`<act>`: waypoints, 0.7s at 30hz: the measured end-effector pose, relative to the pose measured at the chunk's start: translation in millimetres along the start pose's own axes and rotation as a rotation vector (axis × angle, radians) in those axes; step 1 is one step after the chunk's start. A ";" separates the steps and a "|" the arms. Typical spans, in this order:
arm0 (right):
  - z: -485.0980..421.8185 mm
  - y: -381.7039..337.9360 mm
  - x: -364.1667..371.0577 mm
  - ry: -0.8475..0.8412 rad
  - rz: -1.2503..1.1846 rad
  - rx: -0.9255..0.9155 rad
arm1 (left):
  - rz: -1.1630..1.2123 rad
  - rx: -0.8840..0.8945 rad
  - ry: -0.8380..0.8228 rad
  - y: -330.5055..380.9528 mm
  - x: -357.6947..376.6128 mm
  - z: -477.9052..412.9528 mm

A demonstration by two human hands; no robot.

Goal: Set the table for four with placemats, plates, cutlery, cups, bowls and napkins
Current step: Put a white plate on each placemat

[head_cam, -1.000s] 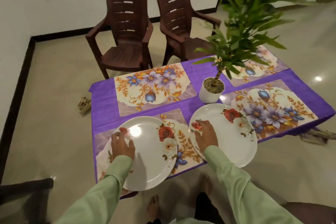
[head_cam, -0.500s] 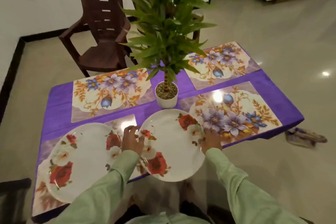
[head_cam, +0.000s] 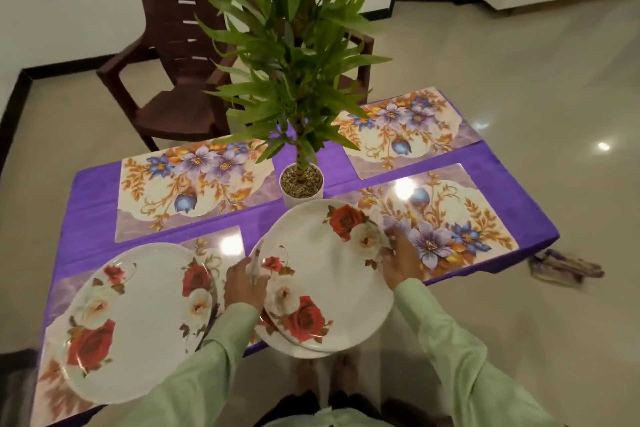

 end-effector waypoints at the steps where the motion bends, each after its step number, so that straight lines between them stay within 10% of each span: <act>1: -2.0 -1.9 -8.1 0.026 -0.022 -0.013 | 0.033 -0.008 -0.004 4.8 3.6 1.8; 15: -78.7 53.4 -129.4 0.182 -0.276 0.185 | 0.219 0.108 -0.063 141.5 78.4 -20.8; 21: -142.6 109.0 -153.7 -0.027 -0.156 0.230 | 0.133 0.048 -0.106 193.9 149.2 -43.5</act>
Point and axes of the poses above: each hand's wrist, its own z-axis away from the middle knuckle, its own x-axis out of the palm, y = z × x, the point moved 1 cm from there along -z, towards the middle knuckle, and after that the axes turned 1 degree about z, right-handed, at the moved point
